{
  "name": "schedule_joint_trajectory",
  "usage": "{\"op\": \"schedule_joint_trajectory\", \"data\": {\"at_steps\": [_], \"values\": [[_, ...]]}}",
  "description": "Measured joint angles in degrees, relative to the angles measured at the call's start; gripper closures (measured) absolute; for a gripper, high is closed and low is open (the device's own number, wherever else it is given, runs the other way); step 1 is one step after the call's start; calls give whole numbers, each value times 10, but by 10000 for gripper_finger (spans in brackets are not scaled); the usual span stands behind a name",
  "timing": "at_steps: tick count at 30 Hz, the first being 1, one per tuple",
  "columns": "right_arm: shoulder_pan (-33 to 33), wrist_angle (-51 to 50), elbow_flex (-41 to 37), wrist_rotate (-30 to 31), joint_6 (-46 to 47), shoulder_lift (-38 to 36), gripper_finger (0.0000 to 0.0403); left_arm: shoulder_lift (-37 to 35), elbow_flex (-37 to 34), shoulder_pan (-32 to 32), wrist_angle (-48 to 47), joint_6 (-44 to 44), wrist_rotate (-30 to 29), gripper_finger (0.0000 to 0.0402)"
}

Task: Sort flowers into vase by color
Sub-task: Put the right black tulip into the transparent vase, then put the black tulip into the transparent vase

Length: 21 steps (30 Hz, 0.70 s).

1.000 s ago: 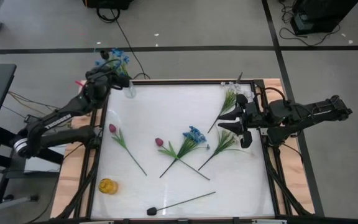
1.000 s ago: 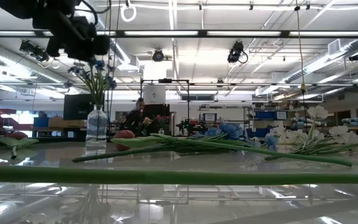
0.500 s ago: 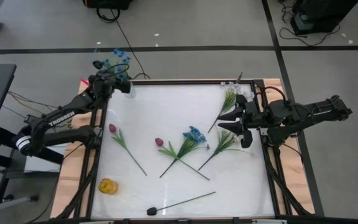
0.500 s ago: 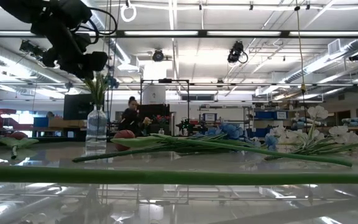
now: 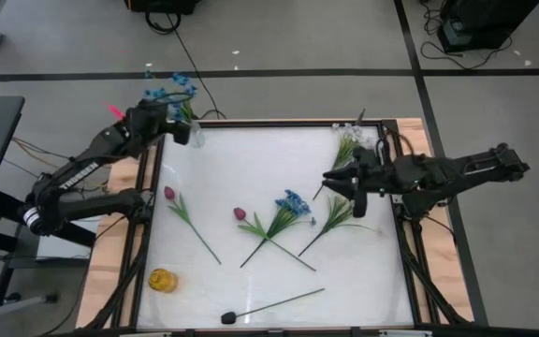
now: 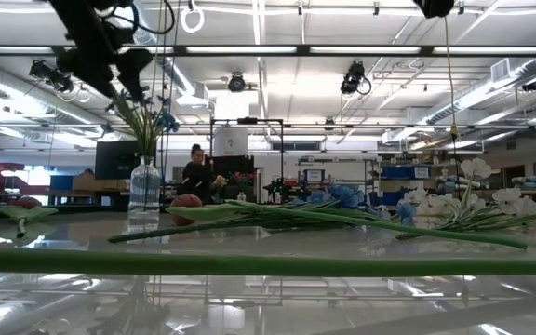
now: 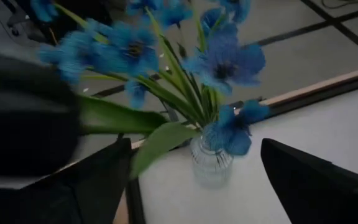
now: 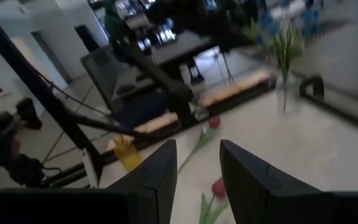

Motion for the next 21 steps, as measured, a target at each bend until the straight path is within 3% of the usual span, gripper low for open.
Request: {"op": "schedule_joint_trajectory", "data": {"at_steps": [13,18,21], "values": [[0,6,0,-35,121,64,274,1,219,-4,-217,-54,1,33],[1,0,0,-46,165,83,274,0,272,-22,-294,-94,2,42],[1,1,0,-66,181,106,274,0,280,-45,-330,-133,32,51]]}}
